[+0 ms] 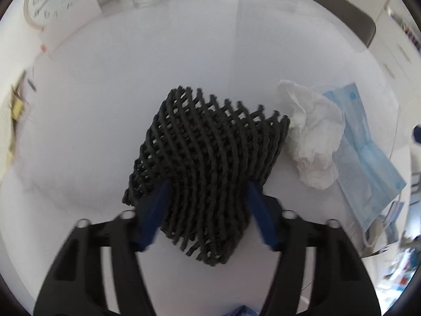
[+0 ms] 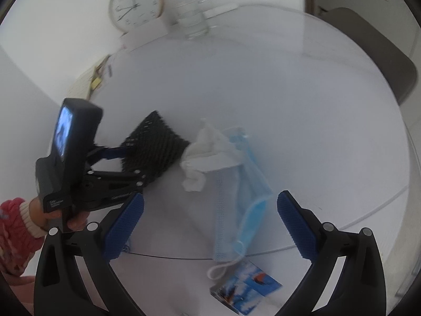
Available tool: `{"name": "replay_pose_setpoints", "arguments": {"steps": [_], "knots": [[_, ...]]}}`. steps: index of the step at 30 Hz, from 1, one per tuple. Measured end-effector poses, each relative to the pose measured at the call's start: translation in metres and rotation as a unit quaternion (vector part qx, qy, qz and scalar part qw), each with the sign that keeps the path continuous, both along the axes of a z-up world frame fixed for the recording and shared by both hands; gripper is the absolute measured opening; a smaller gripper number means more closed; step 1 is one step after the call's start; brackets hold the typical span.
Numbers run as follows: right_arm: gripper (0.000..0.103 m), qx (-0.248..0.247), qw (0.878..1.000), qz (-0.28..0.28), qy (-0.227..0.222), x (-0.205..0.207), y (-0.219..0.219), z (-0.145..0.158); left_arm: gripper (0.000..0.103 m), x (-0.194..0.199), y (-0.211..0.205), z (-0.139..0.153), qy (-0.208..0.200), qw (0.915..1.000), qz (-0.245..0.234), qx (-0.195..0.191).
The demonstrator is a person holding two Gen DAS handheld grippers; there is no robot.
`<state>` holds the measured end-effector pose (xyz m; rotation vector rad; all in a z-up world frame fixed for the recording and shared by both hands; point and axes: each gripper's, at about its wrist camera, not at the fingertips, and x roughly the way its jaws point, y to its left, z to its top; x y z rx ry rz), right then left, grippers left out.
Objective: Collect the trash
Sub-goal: 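Grasp the black mesh pad with left tool while right tool grasps the white tissue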
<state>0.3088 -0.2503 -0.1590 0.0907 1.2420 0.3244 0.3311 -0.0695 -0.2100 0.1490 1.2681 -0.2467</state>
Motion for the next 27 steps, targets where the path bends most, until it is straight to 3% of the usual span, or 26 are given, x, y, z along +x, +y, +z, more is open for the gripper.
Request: {"name": "replay_pose_setpoints", "arguments": {"steps": [3,4,5,17,22,27], "knots": [[0.1,0.016,0.999,0.03,0.011,0.01,0.015,-0.007,0.041,0.002,0.009,0.002,0.0,0.9998,0.012,-0.018],[0.1,0.023,0.999,0.037,0.016,0.013,0.02,-0.01,0.032,0.003,0.012,0.003,0.002,0.9996,0.013,-0.026],[0.1,0.027,0.999,0.041,0.021,0.016,0.024,-0.012,0.018,0.003,0.014,0.004,0.005,0.9993,0.016,-0.034],[0.1,0.026,0.996,0.076,0.041,0.039,0.046,-0.036,0.012,0.001,0.055,0.022,0.007,0.9887,0.063,-0.136],[0.1,-0.003,0.994,0.101,0.034,0.041,0.051,-0.04,0.012,-0.009,0.071,0.05,-0.009,0.9814,0.081,-0.174],[0.09,-0.051,0.992,0.109,0.041,0.048,0.063,-0.059,0.012,-0.027,0.088,0.068,-0.021,0.9773,0.095,-0.188]]}}
